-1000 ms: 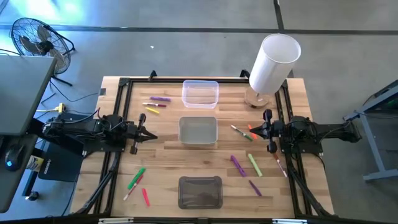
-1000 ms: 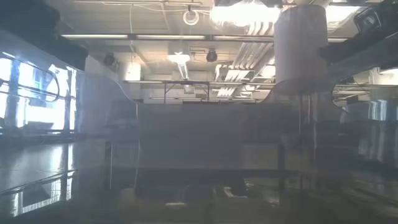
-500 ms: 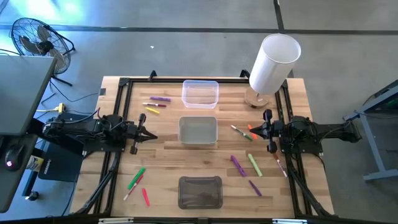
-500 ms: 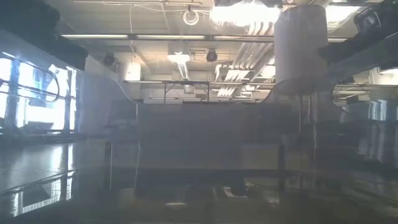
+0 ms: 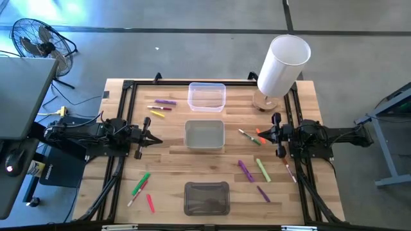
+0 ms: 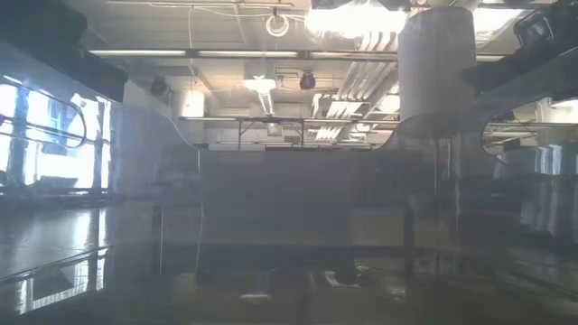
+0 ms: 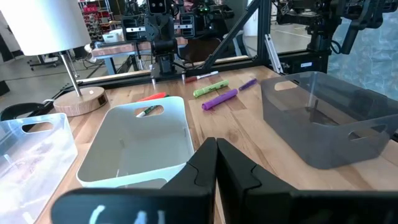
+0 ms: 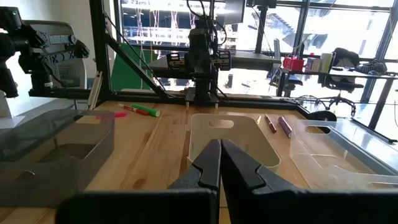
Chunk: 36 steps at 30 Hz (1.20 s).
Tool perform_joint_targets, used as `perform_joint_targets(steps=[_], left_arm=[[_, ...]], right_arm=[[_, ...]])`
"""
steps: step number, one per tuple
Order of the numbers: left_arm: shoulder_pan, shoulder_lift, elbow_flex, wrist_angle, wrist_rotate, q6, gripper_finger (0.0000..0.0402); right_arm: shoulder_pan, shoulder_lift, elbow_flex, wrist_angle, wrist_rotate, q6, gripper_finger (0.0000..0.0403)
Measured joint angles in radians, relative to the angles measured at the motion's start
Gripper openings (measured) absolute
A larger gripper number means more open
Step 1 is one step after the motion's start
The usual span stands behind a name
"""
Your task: Pick & Place Markers
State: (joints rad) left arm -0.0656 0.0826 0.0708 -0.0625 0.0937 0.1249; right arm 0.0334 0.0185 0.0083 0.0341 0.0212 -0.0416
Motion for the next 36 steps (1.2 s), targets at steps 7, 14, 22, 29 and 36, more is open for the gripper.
perform_joint_targets(steps=[7,14,22,29,36], left_arm=[[0.0,0.0,0.0,0.0,0.0,0.0,0.0001],[0.0,0.0,0.0,0.0,0.0,0.0,0.0001],[0.0,0.0,0.0,0.0,0.0,0.0,0.0001],[0.0,0.0,0.0,0.001,-0.008,0.0,0.0001],[0.0,0.0,0.0,0.001,-0.017,-0.002,0.0001]], right_arm=[[0.0,0.0,0.0,0.0,0.0,0.0,0.0],[0.0,0.0,0.0,0.0,0.0,0.0,0.0],[0.0,0.0,0.0,0.0,0.0,0.0,0.0],[0.0,0.0,0.0,0.0,0.0,0.0,0.0],[0.0,0.0,0.0,0.0,0.0,0.0,0.0]])
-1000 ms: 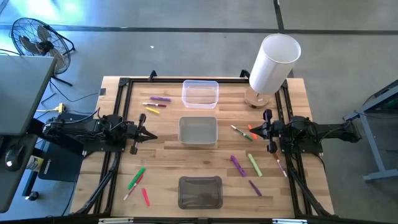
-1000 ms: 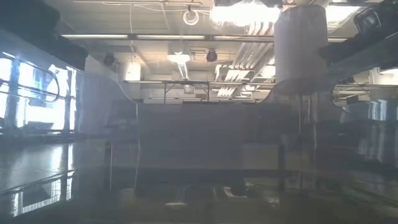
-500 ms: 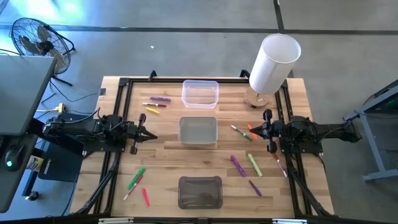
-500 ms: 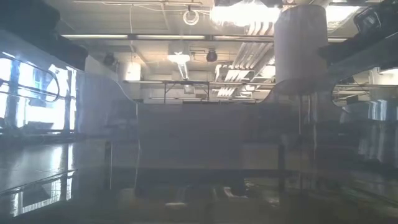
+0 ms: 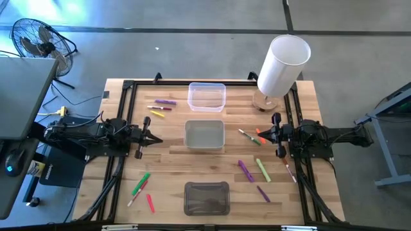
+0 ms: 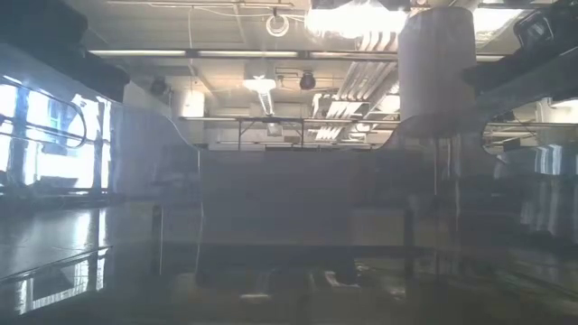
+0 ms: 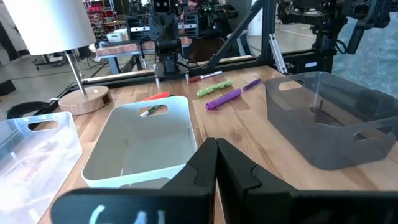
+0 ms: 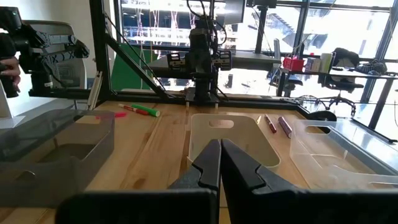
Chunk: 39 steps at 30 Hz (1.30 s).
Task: Pick & Place Markers
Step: Put the violet highlighter into the transparent bin
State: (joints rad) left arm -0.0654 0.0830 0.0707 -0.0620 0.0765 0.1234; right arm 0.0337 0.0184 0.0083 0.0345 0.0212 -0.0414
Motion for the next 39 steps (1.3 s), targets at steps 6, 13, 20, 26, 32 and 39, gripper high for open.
perform_joint_targets(steps=[6,13,20,26,32,39], left_arm=[[0.0,0.0,0.0,0.0,0.0,0.0,0.0001],[0.0,0.0,0.0,0.018,-0.089,-0.02,0.0001],[0.0,0.024,0.019,0.013,-0.119,-0.084,0.0],[0.0,0.136,0.13,0.009,-0.195,-0.086,0.0],[0.0,0.34,0.296,-0.013,-0.325,-0.181,0.0],[0.0,0.578,0.522,-0.198,-0.584,-0.39,0.0]], right_arm=[[0.0,0.0,0.0,0.0,0.0,0.0,0.0],[0.0,0.0,0.0,0.0,0.0,0.0,0.0],[0.0,0.0,0.0,0.0,0.0,0.0,0.0],[0.0,0.0,0.0,0.0,0.0,0.0,0.0],[0.0,0.0,0.0,0.0,0.0,0.0,0.0],[0.0,0.0,0.0,0.0,0.0,0.0,0.0]])
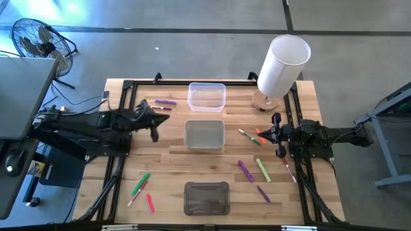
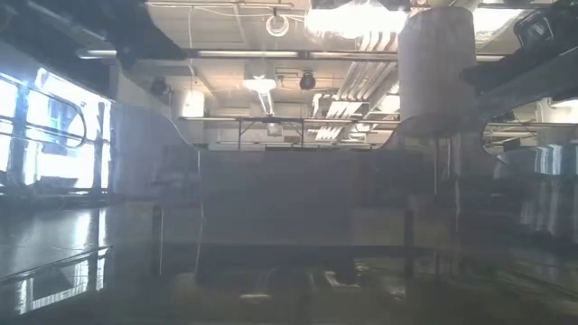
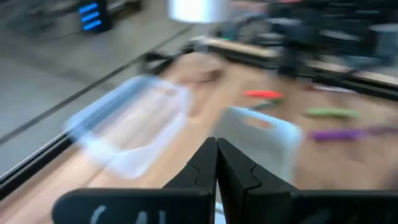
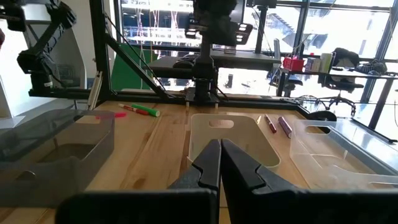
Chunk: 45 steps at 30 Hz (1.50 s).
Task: Pick & Place Markers
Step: Put the violet highlighter into the transparent bin
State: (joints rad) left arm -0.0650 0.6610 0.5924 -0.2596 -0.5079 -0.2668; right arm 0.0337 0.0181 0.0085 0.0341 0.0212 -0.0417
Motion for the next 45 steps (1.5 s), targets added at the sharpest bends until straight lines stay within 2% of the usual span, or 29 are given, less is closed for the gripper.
perform_joint_targets(steps=[3,5,8,11,17,22,27,36,45], left_arm=[[0.001,0.082,0.088,-0.108,-0.129,-0.087,0.0],[0.011,0.137,0.147,-0.206,-0.147,-0.125,0.0],[0.07,0.207,0.233,-0.37,-0.061,-0.234,0.0004],[0.157,0.262,0.289,-0.491,0.076,-0.306,0.0021],[0.374,0.339,0.31,-0.614,0.339,-0.286,0.0086],[0.56,0.437,0.309,-0.627,0.502,-0.168,0.0154],[0.696,0.568,0.312,-0.599,0.579,0.015,0.0198],[0.868,0.82,0.432,-0.604,0.563,0.344,0.0204],[0.927,0.983,0.515,-0.604,0.527,0.657,0.0204]], right_arm=[[0.0,0.0,0.0,0.0,0.0,0.0,0.0],[0.0,0.0,0.0,0.0,0.0,0.0,0.0],[0.0,0.0,0.0,0.0,0.0,0.0,0.0],[0.0,0.0,0.0,0.0,0.0,0.0,0.0],[0.0,0.0,0.0,0.0,0.0,0.0,0.0],[0.0,0.0,0.0,0.0,0.0,0.0,0.0],[0.0,0.0,0.0,0.0,0.0,0.0,0.0],[0.0,0.0,0.0,0.0,0.0,0.0,0.0],[0.0,0.0,0.0,0.0,-0.001,0.0,0.0]])
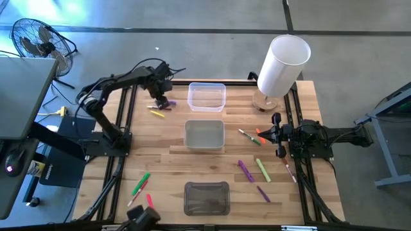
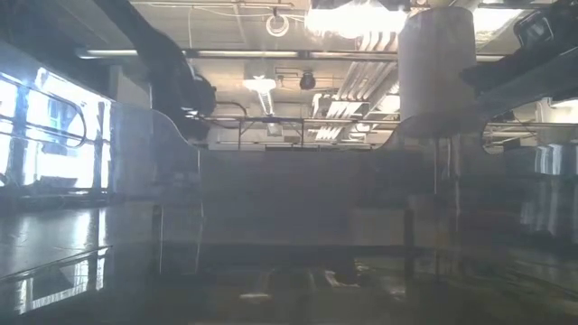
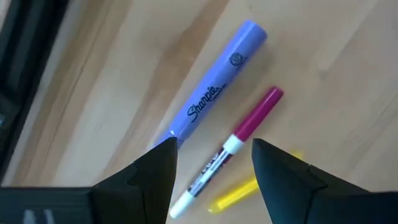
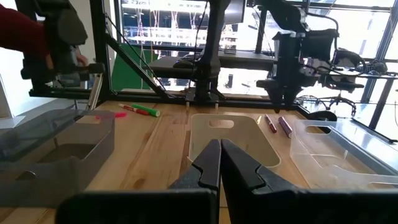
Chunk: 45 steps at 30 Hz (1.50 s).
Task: Pick & Place Markers
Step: Put the violet highlighter into the transparent bin
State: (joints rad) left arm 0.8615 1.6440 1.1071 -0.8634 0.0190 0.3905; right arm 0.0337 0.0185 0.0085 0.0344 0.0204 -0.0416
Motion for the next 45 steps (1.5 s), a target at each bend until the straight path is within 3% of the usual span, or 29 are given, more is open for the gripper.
perform_joint_targets(steps=[7,24,29,36,45], left_arm=[[-0.001,0.081,0.001,0.012,-0.069,0.134,0.0204],[0.002,0.18,0.006,0.094,-0.138,0.183,0.0202],[-0.012,0.181,0.005,0.098,-0.134,0.193,0.0164],[-0.015,0.182,0.004,0.079,-0.127,0.191,0.006],[-0.053,0.164,0.014,0.077,-0.162,0.115,0.0054]], right_arm=[[0.0,0.0,0.0,0.0,0.0,0.0,0.0],[0.0,0.0,0.0,-0.001,-0.002,0.0,0.0],[0.0,0.0,0.0,-0.001,-0.002,0.0,0.0],[0.0,0.0,0.0,-0.001,-0.002,0.0,0.0],[0.0,0.0,0.0,0.0,-0.002,0.0,0.0]])
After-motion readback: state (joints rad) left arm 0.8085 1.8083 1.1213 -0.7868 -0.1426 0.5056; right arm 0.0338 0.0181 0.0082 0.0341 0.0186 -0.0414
